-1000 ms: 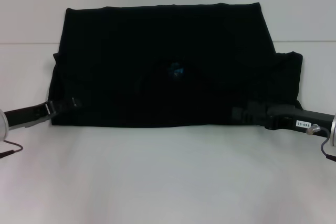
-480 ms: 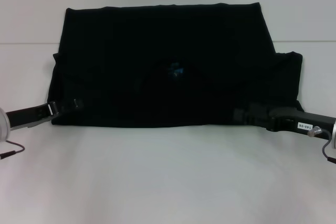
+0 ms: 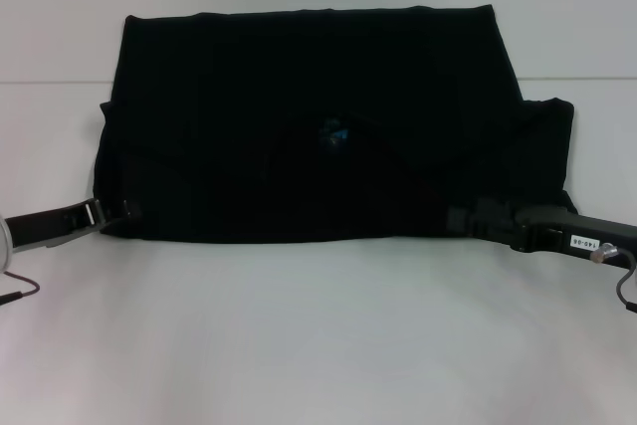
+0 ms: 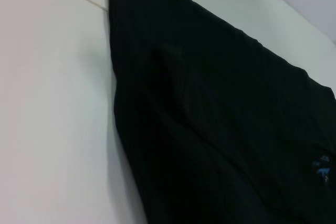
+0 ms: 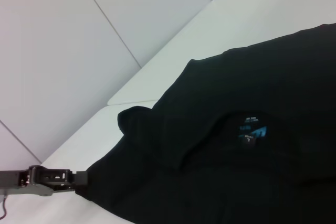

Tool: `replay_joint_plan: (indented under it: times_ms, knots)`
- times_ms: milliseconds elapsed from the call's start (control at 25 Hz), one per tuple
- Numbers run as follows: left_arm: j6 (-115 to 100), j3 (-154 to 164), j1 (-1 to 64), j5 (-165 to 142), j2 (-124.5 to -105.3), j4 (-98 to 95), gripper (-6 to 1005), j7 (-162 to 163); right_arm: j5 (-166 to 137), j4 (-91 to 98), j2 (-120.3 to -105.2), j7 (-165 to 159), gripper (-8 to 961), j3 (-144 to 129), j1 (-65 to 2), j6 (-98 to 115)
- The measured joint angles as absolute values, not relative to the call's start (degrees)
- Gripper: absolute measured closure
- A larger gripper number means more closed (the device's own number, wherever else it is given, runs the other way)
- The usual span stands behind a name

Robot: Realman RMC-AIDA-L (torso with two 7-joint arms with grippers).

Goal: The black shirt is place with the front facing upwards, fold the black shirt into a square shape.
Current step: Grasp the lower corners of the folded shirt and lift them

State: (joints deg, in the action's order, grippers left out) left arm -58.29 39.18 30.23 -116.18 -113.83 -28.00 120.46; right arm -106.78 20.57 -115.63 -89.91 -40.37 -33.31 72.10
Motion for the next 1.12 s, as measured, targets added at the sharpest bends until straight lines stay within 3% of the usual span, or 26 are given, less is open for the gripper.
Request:
replay_joint_plan:
  times_ms: [360,480,640,720,1120]
  knots:
    - [-59.06,39.24,30.56,-117.22,-113.90,-28.20,858,120.13,-109.14,26.27,-114.58,-98.31,150,-40.87,-32.59,74.51]
    - [-59.34,39.22,30.57,-117.25,-113.75,-28.35,910,120.11,-114.66,33.80,-112.83,-110.78,150,-40.94,-32.29,76.60]
    - [-59.89,39.20,30.63,-117.25,-113.59,-28.79,948,119.93,-125.85,43.58,-109.00,-133.53,150,-40.38,-33.96,79.98]
    - [-59.97,39.17,30.63,-117.25,-113.55,-29.10,966,119.77,-131.85,47.31,-108.29,-140.90,151,-39.02,-35.26,81.67]
    - [-60.08,38.83,30.52,-117.24,-113.54,-29.27,965,118.50,-148.82,44.54,-110.46,-147.35,164,-38.86,-44.01,78.77]
